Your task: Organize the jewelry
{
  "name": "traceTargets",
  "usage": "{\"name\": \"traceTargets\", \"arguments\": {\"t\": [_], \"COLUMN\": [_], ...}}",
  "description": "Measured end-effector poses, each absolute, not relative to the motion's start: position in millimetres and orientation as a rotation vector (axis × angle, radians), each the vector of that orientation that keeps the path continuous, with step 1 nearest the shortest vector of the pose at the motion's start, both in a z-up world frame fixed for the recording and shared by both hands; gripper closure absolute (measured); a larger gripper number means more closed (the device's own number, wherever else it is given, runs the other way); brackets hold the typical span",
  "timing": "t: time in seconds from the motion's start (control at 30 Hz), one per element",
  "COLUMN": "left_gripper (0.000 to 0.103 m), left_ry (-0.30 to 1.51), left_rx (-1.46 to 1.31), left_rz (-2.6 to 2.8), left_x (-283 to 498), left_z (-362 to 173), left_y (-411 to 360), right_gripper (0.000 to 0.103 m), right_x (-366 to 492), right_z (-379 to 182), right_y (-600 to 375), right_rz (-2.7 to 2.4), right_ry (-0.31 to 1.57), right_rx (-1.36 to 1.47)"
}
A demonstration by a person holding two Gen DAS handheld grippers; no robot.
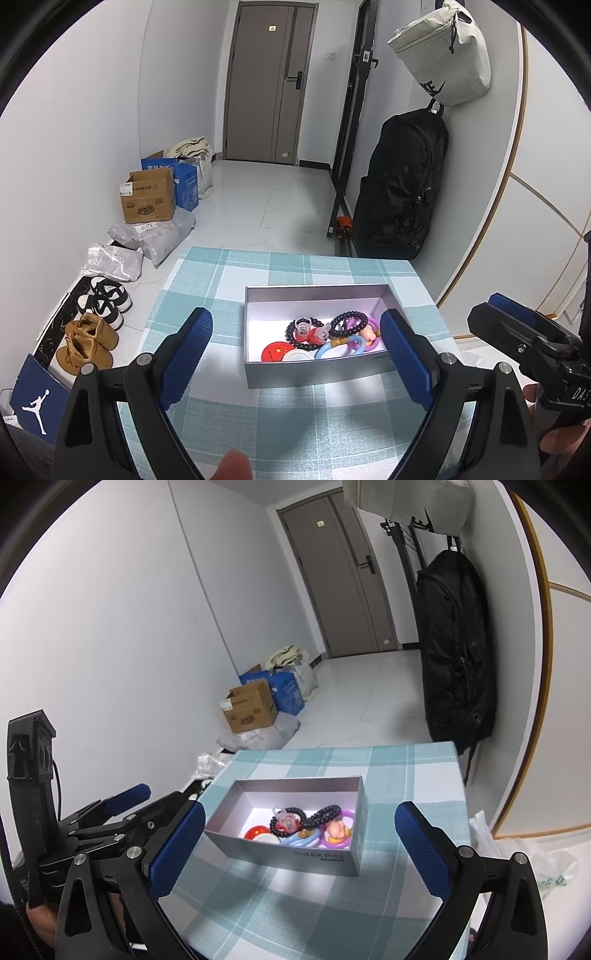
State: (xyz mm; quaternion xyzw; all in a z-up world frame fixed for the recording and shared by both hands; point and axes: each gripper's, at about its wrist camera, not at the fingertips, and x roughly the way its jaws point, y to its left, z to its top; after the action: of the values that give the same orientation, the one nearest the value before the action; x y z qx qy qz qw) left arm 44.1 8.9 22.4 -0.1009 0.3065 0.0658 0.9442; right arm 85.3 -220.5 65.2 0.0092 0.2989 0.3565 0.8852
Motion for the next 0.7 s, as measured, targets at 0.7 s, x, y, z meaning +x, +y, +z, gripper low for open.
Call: {"name": "traceTargets", "arguments": {"t": [0.7], "left_gripper": [0.014], "left_ry": [0.631], "left_rx": [-0.227], "left_rz": [0.135], "left_x": [46.5], "left_z": [22.0], "left_y": [10.6], "right_gripper": [0.0], "right_x": [84.6], "right_z": [63.1], "right_y": [-219.1], "right_rz": [0.745], "right_ry": [0.631], "right_rx": [0.008]}}
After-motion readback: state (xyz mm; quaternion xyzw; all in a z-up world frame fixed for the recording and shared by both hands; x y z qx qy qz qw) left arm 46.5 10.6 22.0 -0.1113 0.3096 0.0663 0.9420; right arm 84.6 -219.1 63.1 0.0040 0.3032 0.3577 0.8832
